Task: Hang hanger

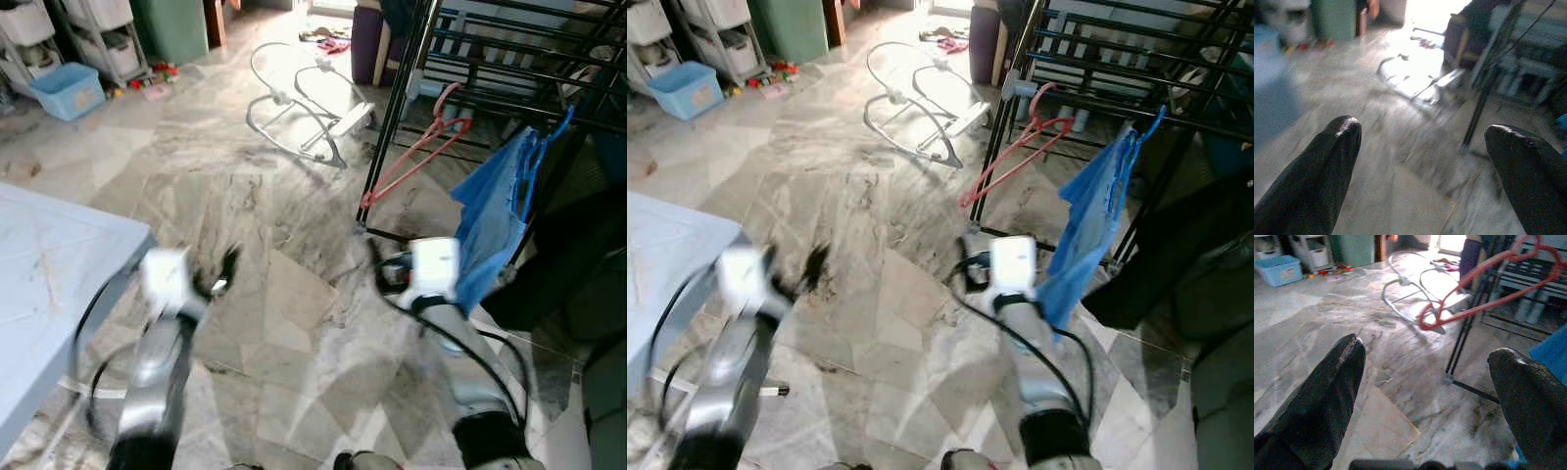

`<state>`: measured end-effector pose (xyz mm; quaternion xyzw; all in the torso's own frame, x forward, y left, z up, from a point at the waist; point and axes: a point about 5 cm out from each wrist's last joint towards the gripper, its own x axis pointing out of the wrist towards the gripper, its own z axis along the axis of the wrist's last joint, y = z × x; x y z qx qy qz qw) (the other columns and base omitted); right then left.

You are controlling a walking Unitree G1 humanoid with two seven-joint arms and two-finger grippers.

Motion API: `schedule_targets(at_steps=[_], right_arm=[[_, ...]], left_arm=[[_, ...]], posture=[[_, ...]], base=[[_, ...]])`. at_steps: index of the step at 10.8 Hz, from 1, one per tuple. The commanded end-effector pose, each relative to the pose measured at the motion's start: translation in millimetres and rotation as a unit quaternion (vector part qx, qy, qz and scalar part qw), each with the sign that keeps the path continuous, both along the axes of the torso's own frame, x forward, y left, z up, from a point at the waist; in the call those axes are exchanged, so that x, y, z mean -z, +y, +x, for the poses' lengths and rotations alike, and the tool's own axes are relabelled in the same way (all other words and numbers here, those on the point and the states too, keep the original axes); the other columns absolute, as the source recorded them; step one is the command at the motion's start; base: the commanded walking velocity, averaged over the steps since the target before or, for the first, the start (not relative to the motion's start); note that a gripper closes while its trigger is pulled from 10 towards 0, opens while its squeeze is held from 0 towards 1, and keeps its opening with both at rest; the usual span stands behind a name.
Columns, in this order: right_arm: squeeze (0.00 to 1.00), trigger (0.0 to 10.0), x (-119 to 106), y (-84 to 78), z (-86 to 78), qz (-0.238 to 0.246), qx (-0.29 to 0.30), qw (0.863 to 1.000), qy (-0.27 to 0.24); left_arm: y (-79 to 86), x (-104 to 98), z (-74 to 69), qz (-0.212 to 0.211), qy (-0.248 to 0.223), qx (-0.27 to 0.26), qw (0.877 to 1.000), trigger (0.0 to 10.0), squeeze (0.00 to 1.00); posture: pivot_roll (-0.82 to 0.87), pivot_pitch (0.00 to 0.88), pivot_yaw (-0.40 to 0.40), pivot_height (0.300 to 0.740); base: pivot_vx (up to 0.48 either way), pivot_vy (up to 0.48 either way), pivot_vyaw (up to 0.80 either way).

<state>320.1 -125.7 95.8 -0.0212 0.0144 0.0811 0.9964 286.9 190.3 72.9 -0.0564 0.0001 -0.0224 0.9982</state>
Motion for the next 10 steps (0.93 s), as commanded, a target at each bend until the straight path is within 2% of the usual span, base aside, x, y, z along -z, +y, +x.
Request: schedule_targets(at_steps=[1, 3, 5, 7, 10], right_arm=[[0.00, 10.0, -6, 1.4, 5.4, -0.003, 0.000, 1.000, -0.012], [0.00, 10.0, -9, -2.4, 7.7, 0.003, 0.020, 1.000, -0.018], [0.00, 10.0, -2, -7.2, 4.0, 0.008, 0.033, 0.999, -0.011], [0.00, 10.0, -1, -10.2, 1.1, 0.007, 0.044, 0.999, -0.012], [0.00, 10.0, -1, -15.4, 0.7, 0.007, 0.062, 0.998, -0.015]], left_arm=[[3.9, 6, -6.8, 0.000, 0.007, -0.010, 1.000, 10.0, 0.00], [-7.9, 1, -5.3, -0.008, -0.008, 0.023, 1.000, 10.0, 0.00], [-11.7, -5, 0.3, -0.015, -0.018, 0.042, 0.999, 10.0, 0.00], [-11.8, -7, 3.9, -0.014, -0.018, 0.061, 0.998, 10.0, 0.00], [-18.3, -7, 9.7, -0.015, -0.016, 0.081, 0.996, 10.0, 0.00]], posture=[[-0.08, 0.105, -0.071, 0.740], [-0.08, 0.104, -0.059, 0.740], [-0.10, 0.113, -0.043, 0.740], [-0.12, 0.116, -0.029, 0.740], [-0.15, 0.107, -0.011, 0.740]], base=[[0.000, 0.000, 0.00], [0.000, 0.000, 0.00], [0.000, 0.000, -0.60], [0.306, 0.000, -0.53], [0.355, 0.000, 0.00]])
